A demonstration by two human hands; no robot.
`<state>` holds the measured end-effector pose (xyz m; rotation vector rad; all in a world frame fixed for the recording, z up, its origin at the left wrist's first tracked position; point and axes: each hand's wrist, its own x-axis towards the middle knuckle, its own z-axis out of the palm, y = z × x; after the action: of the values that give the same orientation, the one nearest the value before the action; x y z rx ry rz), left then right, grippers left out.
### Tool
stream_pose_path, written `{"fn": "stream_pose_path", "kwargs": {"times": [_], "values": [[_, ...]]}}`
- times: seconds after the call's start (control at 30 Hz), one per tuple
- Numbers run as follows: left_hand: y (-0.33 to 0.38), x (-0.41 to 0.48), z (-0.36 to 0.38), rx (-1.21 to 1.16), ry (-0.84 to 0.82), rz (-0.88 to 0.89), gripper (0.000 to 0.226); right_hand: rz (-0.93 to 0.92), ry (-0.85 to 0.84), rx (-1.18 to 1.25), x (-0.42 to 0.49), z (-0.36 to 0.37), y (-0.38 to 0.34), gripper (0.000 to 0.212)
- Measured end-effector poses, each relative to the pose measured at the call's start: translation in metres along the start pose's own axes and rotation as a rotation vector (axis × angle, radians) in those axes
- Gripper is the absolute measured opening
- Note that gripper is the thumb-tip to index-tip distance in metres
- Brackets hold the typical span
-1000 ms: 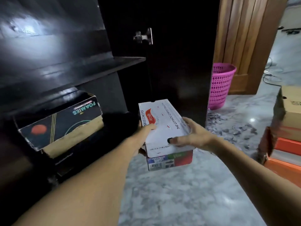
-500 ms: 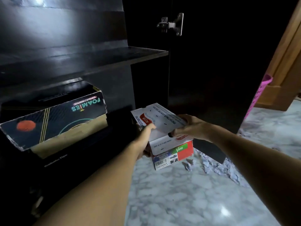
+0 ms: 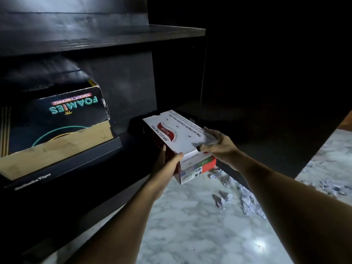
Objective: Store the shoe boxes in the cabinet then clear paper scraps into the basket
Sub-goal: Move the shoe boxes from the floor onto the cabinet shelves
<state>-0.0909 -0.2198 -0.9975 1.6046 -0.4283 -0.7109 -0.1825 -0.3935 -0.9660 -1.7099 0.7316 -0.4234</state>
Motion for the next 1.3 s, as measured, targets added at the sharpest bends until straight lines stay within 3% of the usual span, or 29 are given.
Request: {"fn": "stream_pose_path", "kwargs": {"times": [0.13,0.27,0.47,0.6,0.8,0.9,1.1,1.3], "values": [[-0.018,0.019,0.000,0.030,-0.009,0.006,0.074,-0.020,0.093,-0.070,0.018,0.014,0.021,0.068],[-0.027,0.032,0.007,0.043,0.108,0.028,0.082,-0.126,0.203,-0.299,0.021,0.029,0.043,0.067],[-0.015,0.041,0.001,0.101,0.163,0.050,0.058,-0.163,0.375,-0.413,0.016,0.048,0.065,0.061],[-0.016,0.058,-0.009,0.191,0.246,0.081,0.052,-0.098,0.198,-0.324,0.027,0.066,0.069,0.044],[-0.008,0.077,-0.015,-0.019,0.335,-0.021,0.040,-0.014,0.044,-0.150,0.047,0.094,0.062,0.072],[-0.003,0.080,-0.017,-0.057,0.357,-0.060,0.043,-0.001,-0.022,-0.112,0.052,0.099,0.057,0.072],[0.004,0.074,-0.016,-0.050,0.347,-0.080,0.037,0.005,0.018,-0.304,0.048,0.091,0.047,0.067],[0.014,0.060,-0.013,0.050,0.306,-0.066,0.020,-0.059,0.113,-0.384,0.026,0.079,0.040,0.042]]}}
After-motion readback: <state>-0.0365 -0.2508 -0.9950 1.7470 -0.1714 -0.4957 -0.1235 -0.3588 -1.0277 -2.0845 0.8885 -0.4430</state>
